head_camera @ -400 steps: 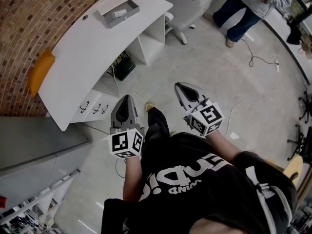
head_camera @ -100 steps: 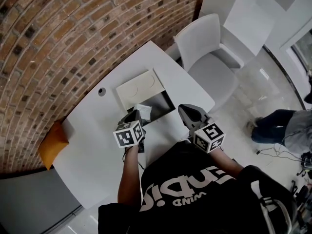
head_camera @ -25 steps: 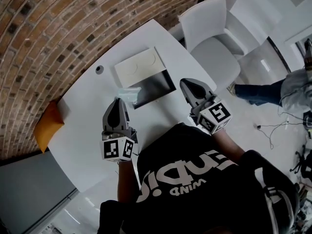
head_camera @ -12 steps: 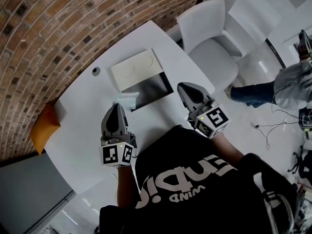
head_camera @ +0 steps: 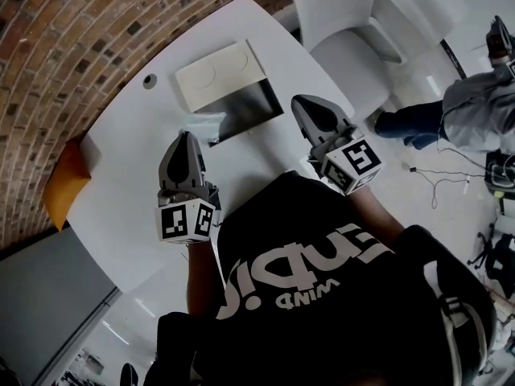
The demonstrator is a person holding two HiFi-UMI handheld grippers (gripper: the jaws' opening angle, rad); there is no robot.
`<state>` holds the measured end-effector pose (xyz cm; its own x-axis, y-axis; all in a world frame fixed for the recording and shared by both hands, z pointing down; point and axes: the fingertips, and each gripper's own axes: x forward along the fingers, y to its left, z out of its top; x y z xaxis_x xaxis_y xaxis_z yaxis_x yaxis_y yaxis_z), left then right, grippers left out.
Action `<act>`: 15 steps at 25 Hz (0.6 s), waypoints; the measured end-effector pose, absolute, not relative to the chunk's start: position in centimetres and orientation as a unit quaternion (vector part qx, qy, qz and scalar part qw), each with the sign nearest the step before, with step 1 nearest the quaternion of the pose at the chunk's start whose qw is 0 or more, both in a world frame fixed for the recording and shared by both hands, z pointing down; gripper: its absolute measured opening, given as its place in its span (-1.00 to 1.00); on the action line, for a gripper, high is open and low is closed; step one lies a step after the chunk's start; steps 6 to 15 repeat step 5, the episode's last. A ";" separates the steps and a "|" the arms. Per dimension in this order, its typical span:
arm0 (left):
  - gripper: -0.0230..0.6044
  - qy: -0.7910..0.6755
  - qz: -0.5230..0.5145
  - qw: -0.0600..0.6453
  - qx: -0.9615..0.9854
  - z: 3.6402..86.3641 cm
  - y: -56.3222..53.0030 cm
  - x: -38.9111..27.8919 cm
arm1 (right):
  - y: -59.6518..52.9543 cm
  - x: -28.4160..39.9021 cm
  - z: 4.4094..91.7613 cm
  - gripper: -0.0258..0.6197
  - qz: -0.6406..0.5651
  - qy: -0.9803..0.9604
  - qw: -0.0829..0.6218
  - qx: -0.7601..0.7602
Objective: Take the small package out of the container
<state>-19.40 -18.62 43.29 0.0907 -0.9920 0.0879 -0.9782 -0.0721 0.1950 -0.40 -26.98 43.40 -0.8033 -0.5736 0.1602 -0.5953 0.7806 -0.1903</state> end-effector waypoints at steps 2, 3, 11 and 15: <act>-0.91 -0.673 -0.035 0.102 0.732 43.1 -18.7 -19.4 | -27.1 -0.4 43.2 -0.92 0.114 -0.942 0.044 0.312; -0.91 -0.673 -0.036 0.103 0.732 43.1 -18.6 -19.4 | -27.0 -0.3 43.2 -0.92 0.112 -0.942 0.043 0.313; -0.91 -0.672 -0.036 0.106 0.732 43.1 -18.3 -19.5 | -26.9 -0.2 43.4 -0.92 0.108 -0.942 0.039 0.316; -0.91 -0.672 -0.036 0.106 0.732 43.1 -18.3 -19.5 | -26.9 -0.2 43.4 -0.92 0.108 -0.942 0.039 0.316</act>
